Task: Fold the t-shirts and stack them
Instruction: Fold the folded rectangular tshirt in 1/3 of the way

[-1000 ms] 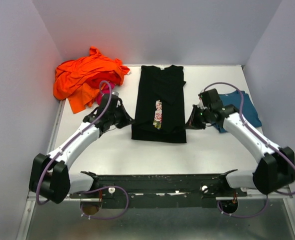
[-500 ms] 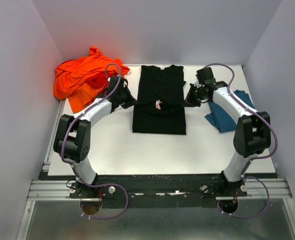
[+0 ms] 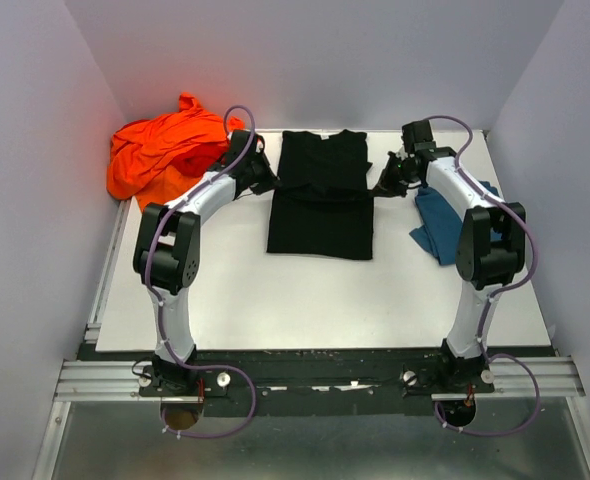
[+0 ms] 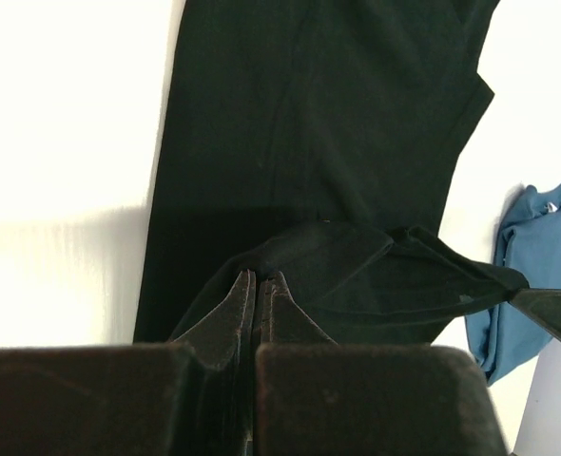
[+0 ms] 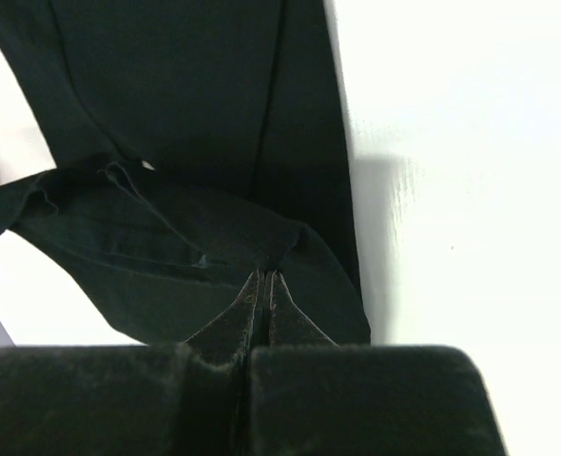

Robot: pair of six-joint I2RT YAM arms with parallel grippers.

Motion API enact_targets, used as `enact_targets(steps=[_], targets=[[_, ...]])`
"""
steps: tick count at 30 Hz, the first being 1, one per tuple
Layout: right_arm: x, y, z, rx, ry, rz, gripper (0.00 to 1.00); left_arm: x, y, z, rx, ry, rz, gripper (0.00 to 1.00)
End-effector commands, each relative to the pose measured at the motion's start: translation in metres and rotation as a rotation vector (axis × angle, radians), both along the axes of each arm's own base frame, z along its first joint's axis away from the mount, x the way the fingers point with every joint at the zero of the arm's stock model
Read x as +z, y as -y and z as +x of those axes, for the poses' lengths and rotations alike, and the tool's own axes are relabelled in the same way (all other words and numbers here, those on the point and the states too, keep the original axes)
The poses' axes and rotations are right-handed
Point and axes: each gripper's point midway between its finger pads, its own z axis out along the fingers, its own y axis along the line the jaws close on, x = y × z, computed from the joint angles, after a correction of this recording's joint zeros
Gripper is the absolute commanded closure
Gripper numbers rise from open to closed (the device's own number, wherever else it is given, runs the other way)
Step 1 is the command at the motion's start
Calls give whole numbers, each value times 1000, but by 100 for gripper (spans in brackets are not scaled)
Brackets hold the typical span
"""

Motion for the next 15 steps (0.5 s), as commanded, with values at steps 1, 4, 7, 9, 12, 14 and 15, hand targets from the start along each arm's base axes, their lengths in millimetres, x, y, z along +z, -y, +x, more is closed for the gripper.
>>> enact_targets(steps=[1, 4, 7, 9, 12, 14, 15], targets=[[-10, 4, 14, 7, -13, 10, 99, 4, 2, 16, -22, 18, 8, 100], [-14, 1, 23, 16, -12, 28, 99, 2, 2, 25, -22, 21, 5, 100], [-17, 1, 34, 16, -12, 30, 99, -4, 4, 36, -25, 11, -16, 100], [-21, 6, 41, -9, -24, 11, 68, -10, 7, 39, -41, -5, -37, 69], [-16, 12, 39, -22, -35, -15, 31, -8, -3, 40, -34, 8, -20, 27], [-10, 12, 25, -27, -5, -3, 31, 4, -11, 31, -19, 46, 0, 14], [-20, 12, 8, -26, -20, 6, 31, 5, -14, 23, -18, 48, 12, 14]])
